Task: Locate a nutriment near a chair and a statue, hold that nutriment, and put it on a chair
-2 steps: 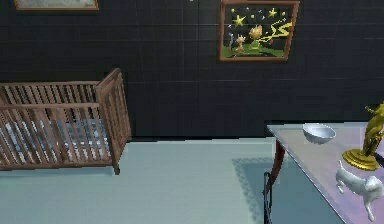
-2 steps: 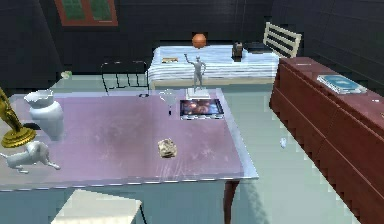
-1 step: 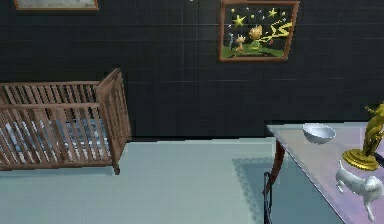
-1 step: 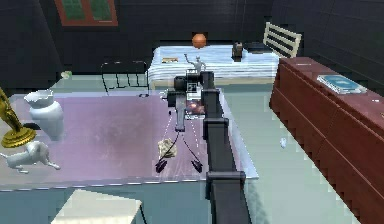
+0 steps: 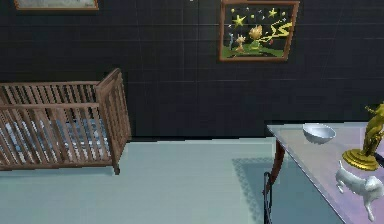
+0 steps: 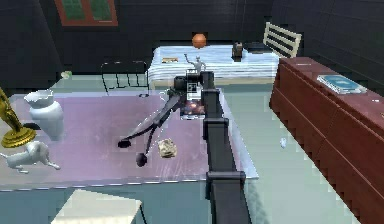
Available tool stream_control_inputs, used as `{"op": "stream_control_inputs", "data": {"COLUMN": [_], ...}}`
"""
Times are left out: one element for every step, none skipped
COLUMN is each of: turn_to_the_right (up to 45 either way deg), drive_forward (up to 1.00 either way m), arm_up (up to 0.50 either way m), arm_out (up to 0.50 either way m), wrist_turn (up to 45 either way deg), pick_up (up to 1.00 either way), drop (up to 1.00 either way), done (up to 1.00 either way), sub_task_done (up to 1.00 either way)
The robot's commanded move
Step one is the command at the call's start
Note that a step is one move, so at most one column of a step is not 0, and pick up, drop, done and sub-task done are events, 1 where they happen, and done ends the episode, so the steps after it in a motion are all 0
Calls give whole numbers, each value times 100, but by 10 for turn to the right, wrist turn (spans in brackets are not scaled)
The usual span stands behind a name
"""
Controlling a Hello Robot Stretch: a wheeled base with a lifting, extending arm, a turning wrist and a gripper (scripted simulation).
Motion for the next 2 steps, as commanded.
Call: {"op": "stream_control_inputs", "data": {"turn_to_the_right": [0,0], "drive_forward": [0,0], "arm_up": [0,0], "arm_out": [0,0], "wrist_turn": [450,450], "pick_up": [0,0], "drop": [0,0], "done": [0,0], "sub_task_done": [0,0]}}
